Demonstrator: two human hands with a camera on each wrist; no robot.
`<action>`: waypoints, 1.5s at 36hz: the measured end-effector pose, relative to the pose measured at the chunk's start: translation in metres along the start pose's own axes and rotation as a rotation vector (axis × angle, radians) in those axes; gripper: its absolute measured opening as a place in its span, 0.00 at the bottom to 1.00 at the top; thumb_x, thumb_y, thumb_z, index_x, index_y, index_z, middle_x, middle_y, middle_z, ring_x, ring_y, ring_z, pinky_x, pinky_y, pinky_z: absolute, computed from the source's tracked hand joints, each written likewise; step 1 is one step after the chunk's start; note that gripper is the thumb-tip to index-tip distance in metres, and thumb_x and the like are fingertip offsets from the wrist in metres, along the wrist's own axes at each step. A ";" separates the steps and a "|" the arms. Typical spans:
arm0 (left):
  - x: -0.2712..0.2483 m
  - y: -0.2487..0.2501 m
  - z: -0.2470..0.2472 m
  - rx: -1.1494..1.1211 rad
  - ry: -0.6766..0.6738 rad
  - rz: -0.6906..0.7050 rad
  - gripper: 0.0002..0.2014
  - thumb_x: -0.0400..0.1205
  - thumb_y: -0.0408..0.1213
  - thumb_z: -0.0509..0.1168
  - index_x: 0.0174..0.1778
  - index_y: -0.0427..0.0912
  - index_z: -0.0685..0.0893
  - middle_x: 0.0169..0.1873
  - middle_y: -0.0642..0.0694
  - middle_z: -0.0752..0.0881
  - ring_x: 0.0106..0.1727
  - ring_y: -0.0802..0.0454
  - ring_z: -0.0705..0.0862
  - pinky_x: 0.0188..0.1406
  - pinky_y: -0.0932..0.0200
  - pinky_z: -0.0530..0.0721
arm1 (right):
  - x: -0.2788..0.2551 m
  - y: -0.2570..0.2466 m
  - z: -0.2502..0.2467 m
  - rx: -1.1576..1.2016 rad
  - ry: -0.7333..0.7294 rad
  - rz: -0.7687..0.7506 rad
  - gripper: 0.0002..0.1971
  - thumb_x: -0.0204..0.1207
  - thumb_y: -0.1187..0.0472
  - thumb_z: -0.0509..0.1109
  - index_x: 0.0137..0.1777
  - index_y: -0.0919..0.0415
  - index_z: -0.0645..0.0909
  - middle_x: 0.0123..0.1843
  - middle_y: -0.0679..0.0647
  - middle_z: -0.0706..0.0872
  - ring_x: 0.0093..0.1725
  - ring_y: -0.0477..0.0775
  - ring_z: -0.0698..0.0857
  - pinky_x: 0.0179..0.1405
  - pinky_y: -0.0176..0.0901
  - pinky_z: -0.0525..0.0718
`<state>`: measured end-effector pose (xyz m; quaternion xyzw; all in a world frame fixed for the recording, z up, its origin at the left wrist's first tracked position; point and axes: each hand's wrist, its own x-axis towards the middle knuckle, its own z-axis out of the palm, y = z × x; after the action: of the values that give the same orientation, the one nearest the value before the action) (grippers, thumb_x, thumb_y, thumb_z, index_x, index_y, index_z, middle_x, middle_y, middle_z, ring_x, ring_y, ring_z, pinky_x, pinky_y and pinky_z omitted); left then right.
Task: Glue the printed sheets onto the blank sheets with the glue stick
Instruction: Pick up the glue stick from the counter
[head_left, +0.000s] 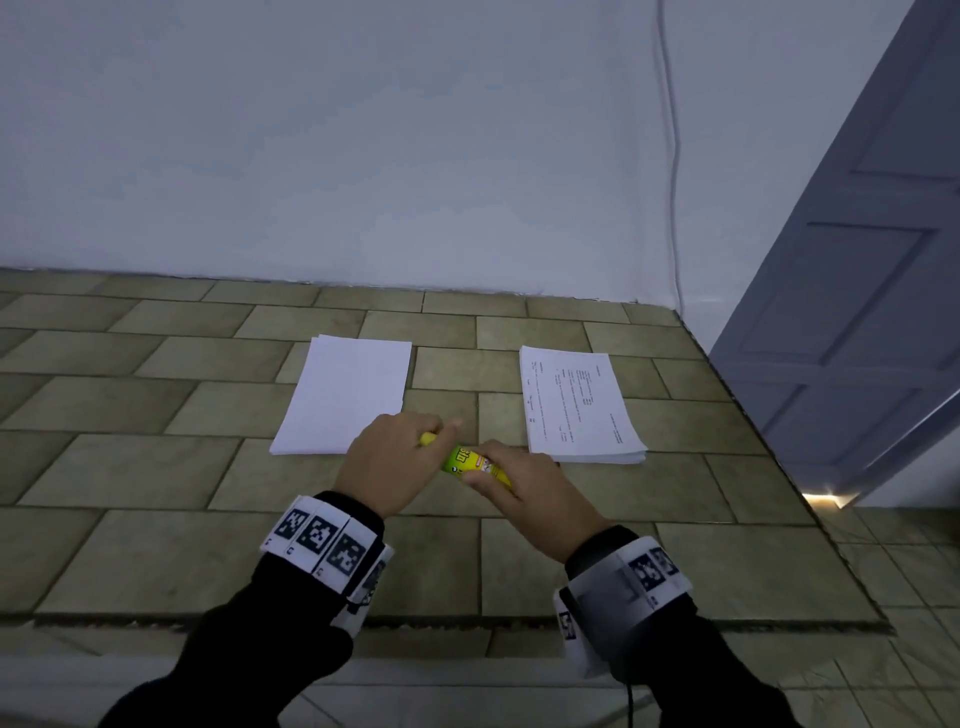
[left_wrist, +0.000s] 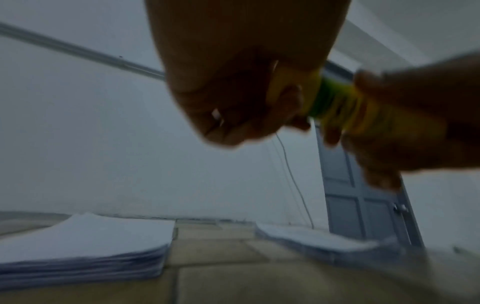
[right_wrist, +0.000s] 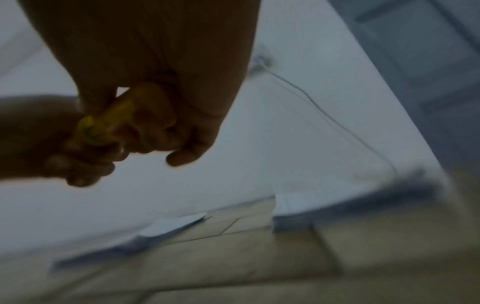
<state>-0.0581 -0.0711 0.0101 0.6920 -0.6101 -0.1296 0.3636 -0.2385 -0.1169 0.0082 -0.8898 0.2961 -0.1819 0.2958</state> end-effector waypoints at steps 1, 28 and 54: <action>0.002 0.003 -0.001 0.031 -0.048 -0.086 0.28 0.79 0.65 0.54 0.22 0.47 0.74 0.19 0.48 0.75 0.28 0.47 0.77 0.33 0.51 0.75 | 0.001 -0.001 0.001 -0.179 0.011 -0.017 0.19 0.85 0.44 0.59 0.66 0.56 0.78 0.52 0.55 0.86 0.50 0.55 0.84 0.49 0.52 0.80; 0.007 0.005 0.001 -0.157 -0.024 -0.050 0.26 0.78 0.60 0.63 0.19 0.48 0.71 0.16 0.53 0.70 0.24 0.57 0.70 0.28 0.60 0.65 | 0.000 -0.009 -0.007 -0.136 0.045 -0.015 0.19 0.85 0.44 0.58 0.63 0.57 0.78 0.48 0.54 0.86 0.45 0.52 0.83 0.42 0.45 0.74; -0.033 -0.079 -0.041 0.795 -0.432 -0.565 0.24 0.81 0.63 0.61 0.60 0.47 0.76 0.56 0.47 0.82 0.57 0.48 0.83 0.55 0.55 0.80 | -0.029 0.035 -0.002 0.546 0.151 0.150 0.16 0.71 0.38 0.65 0.56 0.41 0.77 0.51 0.62 0.85 0.47 0.65 0.81 0.46 0.58 0.81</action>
<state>0.0195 -0.0266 -0.0221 0.8713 -0.4628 -0.1211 -0.1096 -0.2764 -0.1228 -0.0166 -0.7369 0.3224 -0.2982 0.5139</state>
